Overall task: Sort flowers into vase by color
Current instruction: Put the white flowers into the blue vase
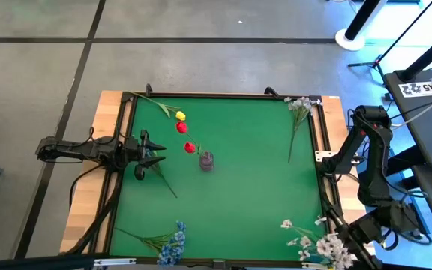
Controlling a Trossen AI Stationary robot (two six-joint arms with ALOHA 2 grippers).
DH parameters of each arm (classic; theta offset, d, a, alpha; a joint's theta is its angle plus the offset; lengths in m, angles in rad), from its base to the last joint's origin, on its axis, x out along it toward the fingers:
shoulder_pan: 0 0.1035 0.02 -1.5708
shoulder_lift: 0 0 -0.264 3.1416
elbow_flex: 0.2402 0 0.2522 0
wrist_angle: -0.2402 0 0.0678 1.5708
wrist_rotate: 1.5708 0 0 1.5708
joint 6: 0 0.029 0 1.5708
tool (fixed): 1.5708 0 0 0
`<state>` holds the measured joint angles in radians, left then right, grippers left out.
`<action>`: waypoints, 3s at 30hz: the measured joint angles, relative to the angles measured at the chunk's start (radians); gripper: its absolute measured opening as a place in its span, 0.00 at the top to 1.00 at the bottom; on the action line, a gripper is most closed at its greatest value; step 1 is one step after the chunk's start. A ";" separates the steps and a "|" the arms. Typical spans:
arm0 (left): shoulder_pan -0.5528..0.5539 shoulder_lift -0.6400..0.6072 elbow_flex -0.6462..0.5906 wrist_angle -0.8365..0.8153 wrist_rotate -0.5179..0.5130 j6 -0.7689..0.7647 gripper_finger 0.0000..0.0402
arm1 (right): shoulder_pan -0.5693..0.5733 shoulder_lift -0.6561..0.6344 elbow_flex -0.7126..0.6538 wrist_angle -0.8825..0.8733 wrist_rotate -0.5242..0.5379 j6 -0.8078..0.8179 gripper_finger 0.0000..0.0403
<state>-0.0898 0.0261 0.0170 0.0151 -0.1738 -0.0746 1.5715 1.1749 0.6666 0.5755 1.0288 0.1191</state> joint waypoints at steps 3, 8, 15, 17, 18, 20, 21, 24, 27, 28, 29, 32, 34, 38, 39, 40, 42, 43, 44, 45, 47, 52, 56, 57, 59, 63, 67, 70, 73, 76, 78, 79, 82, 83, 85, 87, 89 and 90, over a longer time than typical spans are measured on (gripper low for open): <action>0.000 0.000 0.000 0.000 0.000 0.000 0.58 | 0.000 -0.005 0.000 -0.013 -0.001 0.007 0.91; 0.000 0.000 0.000 0.000 0.000 0.000 0.58 | -0.002 -0.043 0.000 -0.037 -0.030 0.017 0.82; 0.000 0.000 0.000 0.000 0.000 0.000 0.58 | -0.002 -0.141 0.000 -0.293 -0.087 0.216 0.67; 0.000 0.000 0.000 0.000 0.000 0.000 0.58 | -0.002 -0.179 -0.001 -0.389 -0.142 0.284 0.63; 0.000 0.000 0.000 0.000 0.000 0.000 0.58 | 0.000 -0.199 -0.001 -0.428 -0.177 0.319 0.62; 0.000 0.000 0.000 0.000 0.000 0.000 0.58 | 0.003 -0.247 0.004 -0.495 -0.224 0.357 0.58; 0.000 0.000 0.000 0.000 0.000 0.000 0.58 | 0.003 -0.270 0.014 -0.528 -0.241 0.366 0.57; 0.000 0.000 0.000 0.000 0.000 0.000 0.58 | 0.002 -0.326 0.066 -0.586 -0.243 0.343 0.55; 0.000 0.000 0.000 0.000 0.000 0.000 0.58 | 0.001 -0.358 0.119 -0.605 -0.237 0.258 0.54; 0.000 0.000 0.000 0.000 0.000 0.000 0.58 | 0.001 -0.364 0.135 -0.604 -0.227 0.228 0.54; 0.000 0.000 0.000 0.000 0.000 0.000 0.58 | 0.001 -0.368 0.150 -0.599 -0.191 0.202 0.54; 0.000 0.000 0.000 0.000 0.000 0.000 0.58 | -0.026 -0.369 0.177 -0.558 -0.006 0.123 0.54; 0.000 0.000 0.000 0.000 0.000 0.000 0.58 | -0.097 -0.366 0.180 -0.553 0.054 0.111 0.54; 0.000 0.000 0.000 0.000 0.000 0.000 0.58 | -0.363 -0.348 0.180 -0.561 -0.043 0.141 0.54; 0.000 0.000 0.000 0.000 0.000 0.000 0.58 | -0.439 -0.338 0.180 -0.569 -0.100 0.154 0.54; 0.000 0.000 0.000 0.000 0.000 0.000 0.58 | -0.510 -0.324 0.180 -0.584 -0.157 0.168 0.54; 0.000 0.000 0.000 0.000 0.000 0.000 0.58 | -0.664 -0.286 0.179 -0.606 -0.244 0.219 0.54; 0.000 0.000 0.000 0.000 0.000 0.000 0.58 | -0.745 -0.262 0.179 -0.613 -0.251 0.251 0.54; 0.000 0.000 0.000 0.000 0.000 0.000 0.58 | -0.817 -0.242 0.179 -0.625 -0.253 0.270 0.54; 0.000 0.000 0.000 0.000 0.000 0.000 0.58 | -0.887 -0.226 0.179 -0.639 -0.251 0.274 0.54; 0.000 0.000 0.000 0.000 0.000 0.000 0.58 | -1.007 -0.201 0.178 -0.666 -0.243 0.285 0.54; 0.000 0.000 0.000 0.000 0.000 0.000 0.58 | -1.300 -0.150 0.178 -0.840 -0.246 0.383 0.54; 0.000 0.000 0.000 0.000 0.000 0.000 0.58 | -1.531 -0.084 0.177 -1.110 -0.214 0.564 0.54; 0.000 0.000 0.000 0.000 0.000 0.000 0.58 | -1.582 -0.059 0.173 -1.168 -0.211 0.612 0.54; 0.000 0.000 0.000 0.000 0.000 0.000 0.58 | -1.676 -0.015 0.158 -1.268 -0.213 0.703 0.54; 0.000 0.000 0.000 0.000 0.000 0.000 0.58 | -1.805 0.044 0.086 -1.338 -0.229 0.794 0.54; 0.000 0.000 0.000 0.000 0.000 0.000 0.58 | -1.910 0.049 -0.016 -1.241 -0.300 0.794 0.54; 0.000 0.000 0.000 0.000 0.000 0.000 0.58 | -1.983 0.049 -0.082 -1.136 -0.364 0.790 0.54; 0.000 0.000 0.000 0.000 0.000 0.000 0.58 | -2.044 0.054 -0.133 -1.062 -0.368 0.791 0.54; 0.000 0.000 0.000 0.000 0.000 0.000 0.58 | -2.104 0.055 -0.164 -1.027 -0.377 0.794 0.54; 0.000 0.000 0.000 0.000 0.000 0.000 0.58 | -2.136 0.055 -0.180 -1.017 -0.395 0.799 0.54; 0.000 0.000 0.000 0.000 0.000 0.000 0.58 | -2.147 0.055 -0.188 -1.019 -0.399 0.804 0.54; 0.000 0.000 0.000 0.000 0.000 0.000 0.58 | -2.167 0.055 -0.218 -1.021 -0.406 0.849 0.57; 0.000 0.000 0.000 0.000 0.000 0.000 0.58 | -2.170 0.055 -0.230 -1.019 -0.410 0.868 0.59; 0.000 0.000 0.000 0.000 0.000 0.000 0.58 | -2.170 0.055 -0.258 -0.996 -0.412 0.893 0.63; 0.000 0.000 0.000 0.000 0.000 0.000 0.58 | -2.169 0.060 -0.289 -0.946 -0.422 0.896 0.68; 0.000 0.000 0.000 0.000 0.000 0.000 0.58 | -2.169 0.068 -0.314 -0.902 -0.443 0.895 0.73; 0.000 0.000 0.000 0.000 0.000 0.000 0.58 | -2.168 0.071 -0.323 -0.880 -0.446 0.892 0.76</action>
<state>-0.0901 0.0261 0.0170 0.0151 -0.1739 -0.0749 -0.5964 1.2461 0.3436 -0.3048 0.5827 1.0112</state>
